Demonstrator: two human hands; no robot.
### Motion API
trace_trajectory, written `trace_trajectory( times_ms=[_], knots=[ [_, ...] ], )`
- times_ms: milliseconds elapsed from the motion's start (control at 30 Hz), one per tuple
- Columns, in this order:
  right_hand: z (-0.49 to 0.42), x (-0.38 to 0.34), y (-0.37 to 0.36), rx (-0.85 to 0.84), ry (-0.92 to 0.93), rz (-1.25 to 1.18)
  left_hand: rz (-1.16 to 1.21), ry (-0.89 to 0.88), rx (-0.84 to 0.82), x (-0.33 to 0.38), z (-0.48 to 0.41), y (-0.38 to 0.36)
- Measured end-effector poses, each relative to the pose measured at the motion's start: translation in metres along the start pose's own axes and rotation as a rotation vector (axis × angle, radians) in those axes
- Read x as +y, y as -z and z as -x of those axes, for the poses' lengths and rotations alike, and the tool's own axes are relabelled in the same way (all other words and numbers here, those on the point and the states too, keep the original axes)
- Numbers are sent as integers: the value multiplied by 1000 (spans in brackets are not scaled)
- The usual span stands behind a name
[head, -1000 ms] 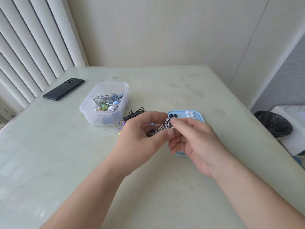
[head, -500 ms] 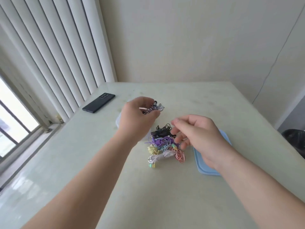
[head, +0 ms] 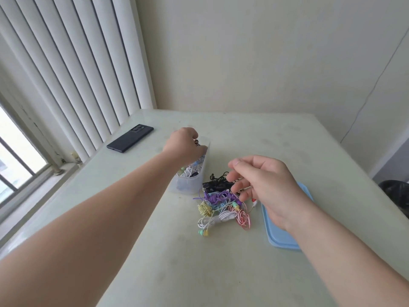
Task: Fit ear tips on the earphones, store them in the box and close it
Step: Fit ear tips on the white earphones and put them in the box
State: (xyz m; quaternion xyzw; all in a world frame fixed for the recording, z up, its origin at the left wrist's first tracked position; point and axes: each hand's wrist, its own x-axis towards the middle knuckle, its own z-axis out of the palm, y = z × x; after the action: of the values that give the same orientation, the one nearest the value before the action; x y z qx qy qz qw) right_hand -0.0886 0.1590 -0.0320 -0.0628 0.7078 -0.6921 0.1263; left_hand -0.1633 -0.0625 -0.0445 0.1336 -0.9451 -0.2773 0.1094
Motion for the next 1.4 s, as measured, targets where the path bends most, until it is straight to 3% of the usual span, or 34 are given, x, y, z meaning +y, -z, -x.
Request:
trace_trajectory(
  times_ms=[167,467,633,767,1000,1100,1167,1233,1333,1400],
  knots=[
    [-4,1,3,16,-1,-30,-151,-76,41,-2,7,24],
    [6,6,11,40,-17,-32,-349,-216,-208,-1,19,8],
    [10,5,19,55,-18,-25,-267,-212,-106,3,13,9],
    [8,4,19,46,-27,-15,-310,-184,-224,-3,17,1],
    [10,10,20,53,-55,-5,-369,-201,-278,3,27,15],
    [14,13,26,71,-55,8,-378,-285,-62,22,45,26],
    [18,16,29,75,-55,20,-230,-407,41,35,74,31],
    [22,19,30,69,-50,39,-146,-506,-63,40,110,30],
    [29,26,30,71,-26,73,-292,-536,-295,30,149,16],
    [33,32,31,66,-9,87,-366,-530,-318,16,155,4]
  ],
)
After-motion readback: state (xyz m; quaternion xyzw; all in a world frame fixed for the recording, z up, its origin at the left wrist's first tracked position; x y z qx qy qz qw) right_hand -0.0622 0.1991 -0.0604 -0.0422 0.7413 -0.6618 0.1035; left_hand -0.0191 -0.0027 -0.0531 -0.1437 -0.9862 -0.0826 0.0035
